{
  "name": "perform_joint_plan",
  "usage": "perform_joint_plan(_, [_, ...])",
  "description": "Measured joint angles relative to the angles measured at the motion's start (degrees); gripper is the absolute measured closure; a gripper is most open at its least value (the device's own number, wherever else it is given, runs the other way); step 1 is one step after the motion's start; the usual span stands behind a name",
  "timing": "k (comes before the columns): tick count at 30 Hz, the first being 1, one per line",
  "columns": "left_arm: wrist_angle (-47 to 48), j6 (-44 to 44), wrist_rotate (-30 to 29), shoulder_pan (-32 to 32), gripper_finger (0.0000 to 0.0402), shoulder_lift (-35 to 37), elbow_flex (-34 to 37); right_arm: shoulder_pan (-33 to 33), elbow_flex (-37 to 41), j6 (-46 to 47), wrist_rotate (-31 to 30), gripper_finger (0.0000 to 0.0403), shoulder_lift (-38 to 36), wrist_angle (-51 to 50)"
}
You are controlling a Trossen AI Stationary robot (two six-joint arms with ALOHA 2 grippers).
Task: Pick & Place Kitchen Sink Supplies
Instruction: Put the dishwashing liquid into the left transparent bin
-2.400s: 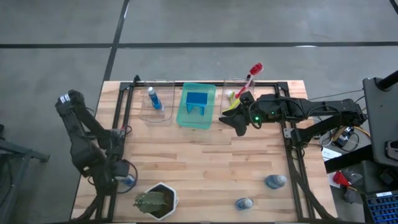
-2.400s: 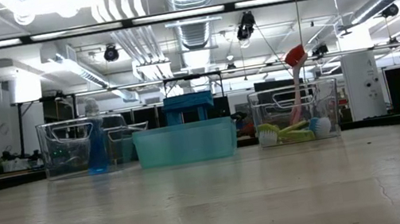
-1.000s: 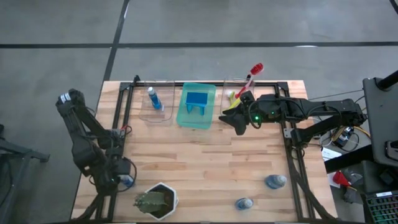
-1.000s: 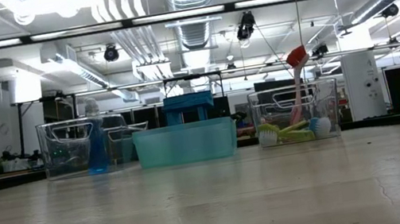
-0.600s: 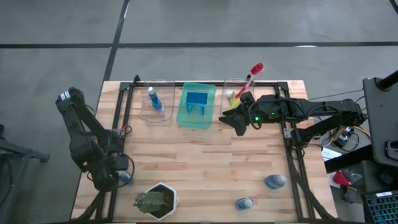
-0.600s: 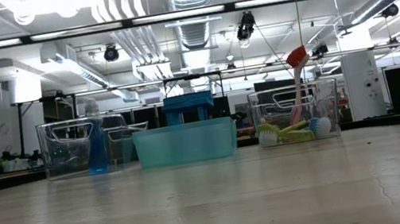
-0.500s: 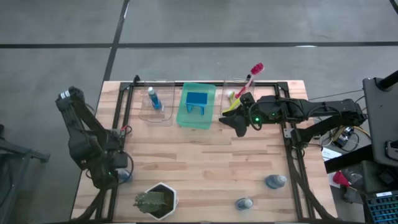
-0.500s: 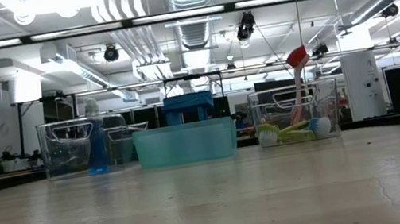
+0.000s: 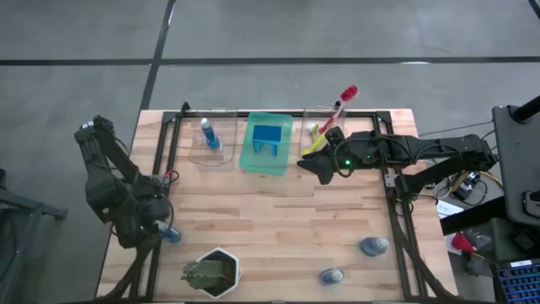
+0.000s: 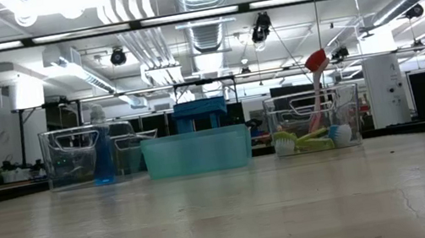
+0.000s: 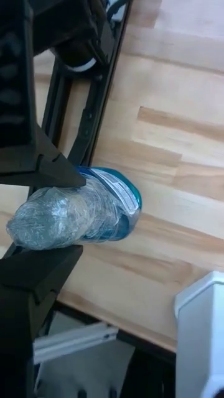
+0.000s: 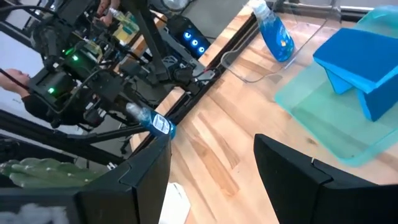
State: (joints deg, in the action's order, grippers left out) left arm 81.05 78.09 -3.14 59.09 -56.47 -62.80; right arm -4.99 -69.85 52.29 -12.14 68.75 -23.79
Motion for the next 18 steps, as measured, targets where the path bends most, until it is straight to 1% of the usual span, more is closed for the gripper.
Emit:
perform_joint_plan(3, [0.1,1.2,-0.5,0.0,0.0275,0.0,-0.7,0.0,0.0,0.2,-1.8,0.0177,0.0,-0.3])
perform_joint_plan(6, [0.0,2.7,-1.0,-0.1,0.0275,0.0,-1.5,0.0,0.0,1.2,-6.8,0.0177,0.0,-2.9])
perform_joint_plan(9, [0.0,4.3,-1.6,-0.1,0.0275,0.0,-2.3,0.0,0.0,4.1,-12.7,0.0179,0.0,-9.1])
perform_joint_plan(12, [0.0,5.1,-2.0,-0.1,0.0275,0.0,-2.9,0.5,0.0,8.0,-16.6,0.019,0.0,-17.2])
perform_joint_plan(14, [0.0,5.6,-2.0,-0.1,0.0275,0.0,-3.2,1.6,0.0,8.6,-16.8,0.0203,0.0,-20.0])
perform_joint_plan(18, [0.2,6.0,-1.9,-0.1,0.0275,0.0,-3.3,5.4,0.0,5.8,-14.5,0.0245,0.3,-19.9])
